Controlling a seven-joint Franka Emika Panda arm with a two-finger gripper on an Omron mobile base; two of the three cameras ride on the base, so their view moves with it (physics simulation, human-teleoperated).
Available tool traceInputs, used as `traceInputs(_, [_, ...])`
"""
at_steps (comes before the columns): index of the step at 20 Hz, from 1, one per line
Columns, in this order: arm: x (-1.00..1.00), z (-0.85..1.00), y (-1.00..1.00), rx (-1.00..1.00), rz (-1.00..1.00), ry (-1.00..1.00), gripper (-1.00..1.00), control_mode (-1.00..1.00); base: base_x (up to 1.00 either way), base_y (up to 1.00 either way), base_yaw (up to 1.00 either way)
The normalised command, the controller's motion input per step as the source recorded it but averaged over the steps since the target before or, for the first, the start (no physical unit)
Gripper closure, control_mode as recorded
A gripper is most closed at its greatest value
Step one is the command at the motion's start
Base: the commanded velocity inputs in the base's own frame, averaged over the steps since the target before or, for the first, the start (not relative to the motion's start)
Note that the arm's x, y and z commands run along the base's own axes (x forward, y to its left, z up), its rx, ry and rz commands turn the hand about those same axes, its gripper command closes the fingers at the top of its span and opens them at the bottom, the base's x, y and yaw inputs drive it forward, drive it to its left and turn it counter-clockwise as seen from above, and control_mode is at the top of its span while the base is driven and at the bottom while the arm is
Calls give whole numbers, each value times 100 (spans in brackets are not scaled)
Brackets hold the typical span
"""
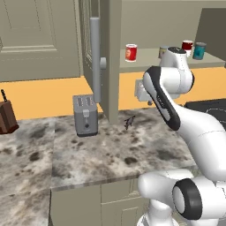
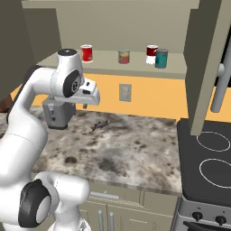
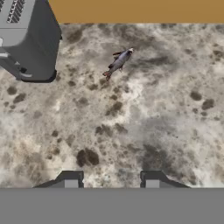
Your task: Stack two cans on top of the other two cans in the cabinet.
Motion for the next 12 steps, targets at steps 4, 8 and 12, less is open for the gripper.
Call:
traceInputs(4, [-11,0,0,0,0,0,-100,-100,0,0,0])
traceInputs(8, [-32,-1,0,0,1,-30,-100,-100,0,0,0])
traceInputs(12, [-20,6,6,0,0,-41,-100,-100,0,0,0])
